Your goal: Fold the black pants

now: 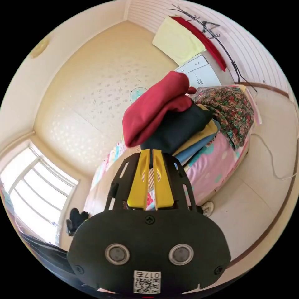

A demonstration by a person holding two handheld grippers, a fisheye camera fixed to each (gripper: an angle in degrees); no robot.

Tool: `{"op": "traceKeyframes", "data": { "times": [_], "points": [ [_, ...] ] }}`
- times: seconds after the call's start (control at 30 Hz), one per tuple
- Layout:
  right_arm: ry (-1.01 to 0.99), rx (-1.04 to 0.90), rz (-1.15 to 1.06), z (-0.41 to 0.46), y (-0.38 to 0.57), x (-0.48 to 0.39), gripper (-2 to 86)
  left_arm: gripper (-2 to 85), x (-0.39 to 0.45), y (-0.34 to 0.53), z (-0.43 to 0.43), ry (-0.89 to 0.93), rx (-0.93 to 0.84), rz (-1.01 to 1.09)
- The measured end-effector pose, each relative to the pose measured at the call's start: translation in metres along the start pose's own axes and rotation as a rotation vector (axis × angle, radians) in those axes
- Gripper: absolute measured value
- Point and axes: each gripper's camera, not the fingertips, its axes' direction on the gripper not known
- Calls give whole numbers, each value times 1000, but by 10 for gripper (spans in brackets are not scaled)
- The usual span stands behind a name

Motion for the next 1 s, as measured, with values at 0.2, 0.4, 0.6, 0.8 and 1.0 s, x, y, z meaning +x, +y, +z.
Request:
{"op": "traceKeyframes", "data": {
  "times": [0.2,0.4,0.6,0.8,1.0],
  "points": [
    [-257,-246,-110,84,81,-64,7,96,-90,2,-168,-496,506,-169],
    [-467,-387,-192,166,121,-128,5,137,-217,-48,-229,-822,389,-427],
    [-519,-460,-252,202,147,-173,4,51,-270,-71,-217,-733,324,-537],
    [-520,-456,-266,196,159,-172,4,2,-189,-151,-181,-197,401,-214],
    [-470,-429,-247,186,162,-160,5,-7,-1,-167,32,-136,50,187]
  ]
}}
